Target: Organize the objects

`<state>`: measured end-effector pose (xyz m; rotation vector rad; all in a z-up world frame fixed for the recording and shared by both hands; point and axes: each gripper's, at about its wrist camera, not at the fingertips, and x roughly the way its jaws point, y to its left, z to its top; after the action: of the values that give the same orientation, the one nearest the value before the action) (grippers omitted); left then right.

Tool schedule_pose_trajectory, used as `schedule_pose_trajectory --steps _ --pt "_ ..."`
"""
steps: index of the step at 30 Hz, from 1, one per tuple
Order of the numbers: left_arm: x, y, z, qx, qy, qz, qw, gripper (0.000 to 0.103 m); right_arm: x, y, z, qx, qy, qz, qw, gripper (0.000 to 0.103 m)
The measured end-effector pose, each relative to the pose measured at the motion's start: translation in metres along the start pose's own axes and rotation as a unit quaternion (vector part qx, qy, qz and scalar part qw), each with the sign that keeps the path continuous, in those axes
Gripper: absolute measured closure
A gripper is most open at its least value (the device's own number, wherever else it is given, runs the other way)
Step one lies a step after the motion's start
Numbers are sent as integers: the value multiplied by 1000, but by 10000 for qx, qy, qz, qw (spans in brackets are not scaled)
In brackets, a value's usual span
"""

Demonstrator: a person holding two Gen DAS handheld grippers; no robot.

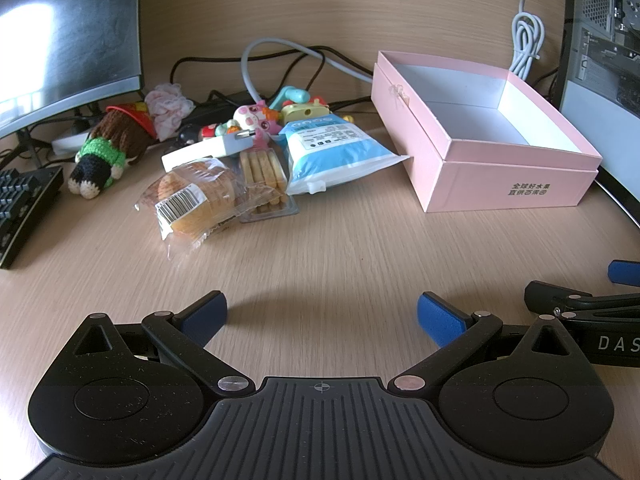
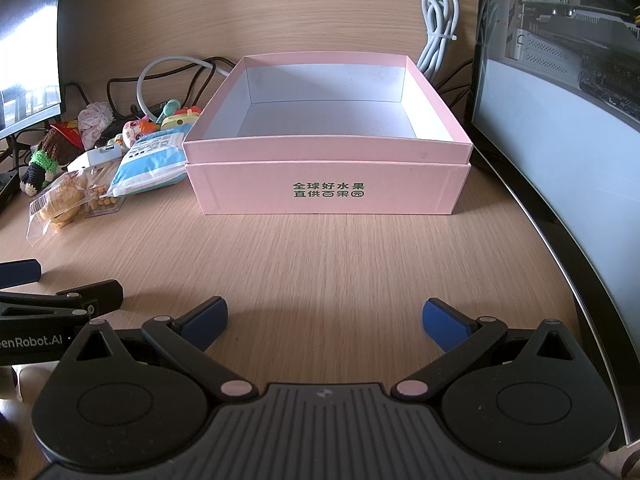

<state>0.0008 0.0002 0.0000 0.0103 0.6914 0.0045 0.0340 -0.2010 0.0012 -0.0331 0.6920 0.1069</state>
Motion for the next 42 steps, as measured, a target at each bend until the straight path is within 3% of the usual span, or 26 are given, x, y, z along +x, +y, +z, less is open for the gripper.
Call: schedule_pose_trajectory --steps 38,42 --pt "-2 5 1 8 1 -8 10000 0 -1 1 0 10 7 -3 10000 0" --pt "-5 5 -1 30 -1 -70 10000 0 -3 3 2 241 211 -166 9993 0"
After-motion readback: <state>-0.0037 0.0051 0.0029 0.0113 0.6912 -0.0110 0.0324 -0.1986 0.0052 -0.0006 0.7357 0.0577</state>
